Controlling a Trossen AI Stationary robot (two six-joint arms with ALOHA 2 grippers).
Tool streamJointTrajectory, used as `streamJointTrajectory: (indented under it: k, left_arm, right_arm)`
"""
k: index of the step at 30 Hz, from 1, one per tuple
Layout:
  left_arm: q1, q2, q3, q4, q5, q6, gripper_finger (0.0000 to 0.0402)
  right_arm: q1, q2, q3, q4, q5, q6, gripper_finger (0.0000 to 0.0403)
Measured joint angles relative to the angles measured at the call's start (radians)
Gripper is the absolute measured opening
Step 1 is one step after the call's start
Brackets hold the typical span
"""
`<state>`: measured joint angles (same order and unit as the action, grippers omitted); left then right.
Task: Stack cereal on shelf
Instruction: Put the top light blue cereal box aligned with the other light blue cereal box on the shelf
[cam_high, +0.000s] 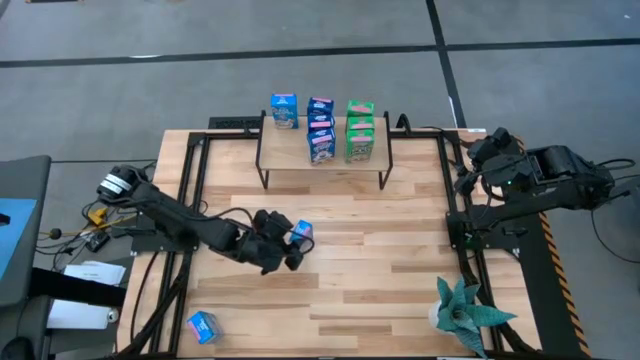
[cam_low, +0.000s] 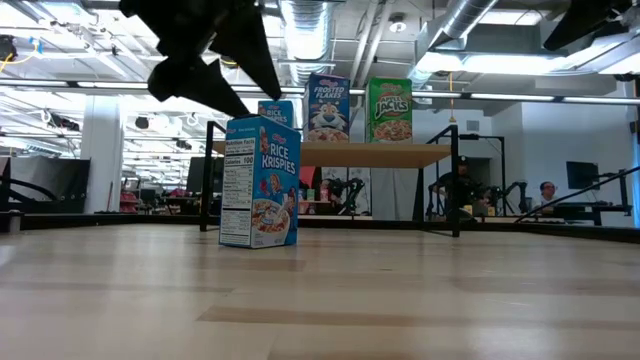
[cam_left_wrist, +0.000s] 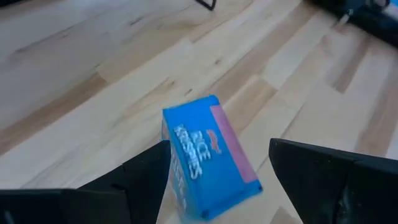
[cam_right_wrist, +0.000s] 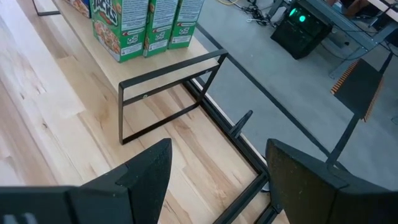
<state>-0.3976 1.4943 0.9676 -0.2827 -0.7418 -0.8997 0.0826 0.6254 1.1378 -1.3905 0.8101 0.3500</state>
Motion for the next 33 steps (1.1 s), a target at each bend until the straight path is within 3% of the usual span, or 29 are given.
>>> streamJointTrajectory:
  k: [12,19,33]
  left_arm:
    - [0.024,0.081,0.044,0.004,0.064,-0.097,0.0261]
    - [0.024,0.177,0.175,-0.159,0.061,-0.08,0.0261]
    - [0.027,0.178,0.187,-0.274,0.045,-0.116,0.025]
  right_arm:
    - [0.0,0.0,0.0,-0.035,0.0,-0.007,0.0286]
    - [0.0,0.0,0.0,-0.044,-0.001,-0.008,0.0286]
    - [0.0,0.0,0.0,-0.046,-0.001,-0.01,0.0286]
